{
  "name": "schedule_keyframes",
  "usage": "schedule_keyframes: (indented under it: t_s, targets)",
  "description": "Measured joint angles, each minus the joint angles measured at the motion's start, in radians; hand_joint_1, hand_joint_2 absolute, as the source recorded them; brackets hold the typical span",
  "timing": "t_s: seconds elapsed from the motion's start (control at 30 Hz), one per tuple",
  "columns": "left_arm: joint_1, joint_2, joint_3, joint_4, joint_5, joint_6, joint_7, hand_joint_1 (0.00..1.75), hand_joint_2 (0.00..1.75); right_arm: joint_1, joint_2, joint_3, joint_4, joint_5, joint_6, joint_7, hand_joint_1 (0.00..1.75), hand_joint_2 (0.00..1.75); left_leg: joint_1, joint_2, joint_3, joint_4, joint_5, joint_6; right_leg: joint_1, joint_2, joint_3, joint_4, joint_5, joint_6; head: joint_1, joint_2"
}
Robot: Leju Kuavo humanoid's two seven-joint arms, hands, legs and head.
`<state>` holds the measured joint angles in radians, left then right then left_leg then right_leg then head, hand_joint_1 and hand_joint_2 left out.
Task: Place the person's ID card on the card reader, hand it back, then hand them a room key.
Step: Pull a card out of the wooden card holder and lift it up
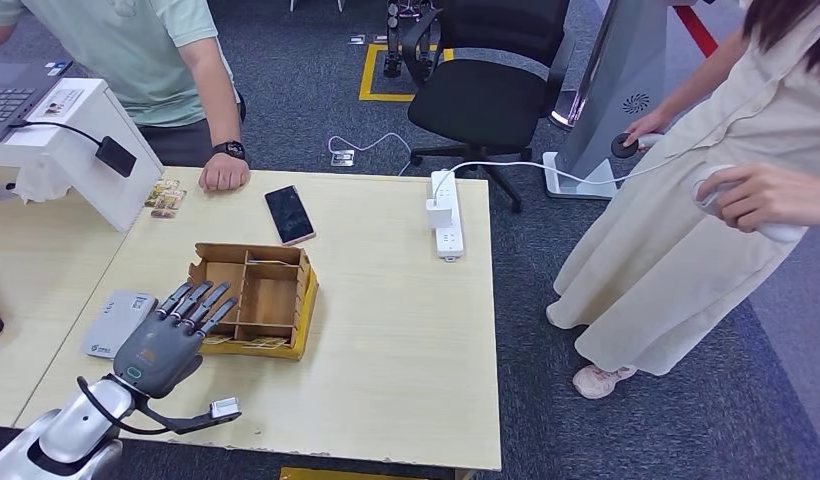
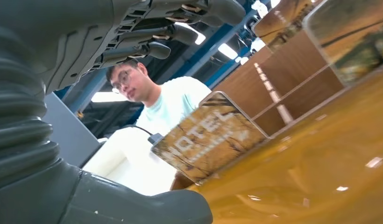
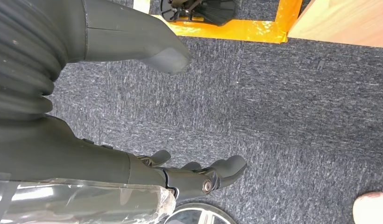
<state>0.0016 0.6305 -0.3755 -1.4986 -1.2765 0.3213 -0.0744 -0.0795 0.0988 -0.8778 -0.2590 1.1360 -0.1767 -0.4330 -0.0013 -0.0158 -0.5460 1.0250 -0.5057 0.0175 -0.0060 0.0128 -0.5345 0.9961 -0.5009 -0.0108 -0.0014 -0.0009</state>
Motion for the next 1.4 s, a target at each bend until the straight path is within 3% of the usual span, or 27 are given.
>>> schedule_keyframes:
  t_s: [0.03,0.07,0.17,0.2,0.77,1.4]
  targets:
    - [-0.001,0.000,-0.002,0.002,0.009,-0.003,-0.003,0.00,1.75,0.000,0.000,0.001,0.000,-0.002,0.000,0.000,0.00,1.75,0.000,0.000,0.000,0.000,0.000,0.000,0.000,0.000,0.000,0.000,0.000,0.000,0.000,0.000]
    - [-0.001,0.001,-0.003,0.003,0.018,-0.005,-0.004,0.35,1.75,0.001,0.000,0.002,0.000,-0.004,0.000,0.001,0.00,1.75,0.000,0.000,0.000,0.000,0.000,0.000,0.000,0.000,0.000,0.000,0.000,0.000,0.000,0.000]
    - [0.006,0.007,-0.004,0.003,0.045,-0.011,-0.006,1.64,1.75,0.003,0.000,0.005,0.000,-0.009,0.000,0.003,0.00,1.75,0.000,0.000,0.000,0.000,0.000,0.000,0.000,0.000,0.000,0.000,0.000,0.000,0.000,0.000]
    - [0.011,0.011,-0.004,0.003,0.052,-0.012,-0.006,1.73,1.75,0.005,0.000,0.005,-0.001,-0.011,0.000,0.003,0.00,1.75,0.000,0.000,0.000,0.000,0.000,0.000,0.000,0.000,0.000,0.000,0.000,0.000,0.000,0.000]
    - [0.074,0.076,-0.004,-0.039,0.085,-0.004,-0.003,1.75,1.75,0.014,0.000,0.016,-0.010,-0.022,0.002,0.004,0.00,1.75,0.000,0.000,0.000,0.000,0.000,0.000,0.000,0.000,0.000,0.000,0.000,0.000,0.000,0.000]
    - [0.077,0.083,-0.004,-0.066,0.110,0.013,-0.030,1.75,1.75,0.014,0.000,0.035,-0.011,-0.034,0.001,0.014,0.00,1.75,0.000,0.000,0.000,0.000,0.000,0.000,0.000,0.000,0.000,0.000,0.000,0.000,0.000,0.000]
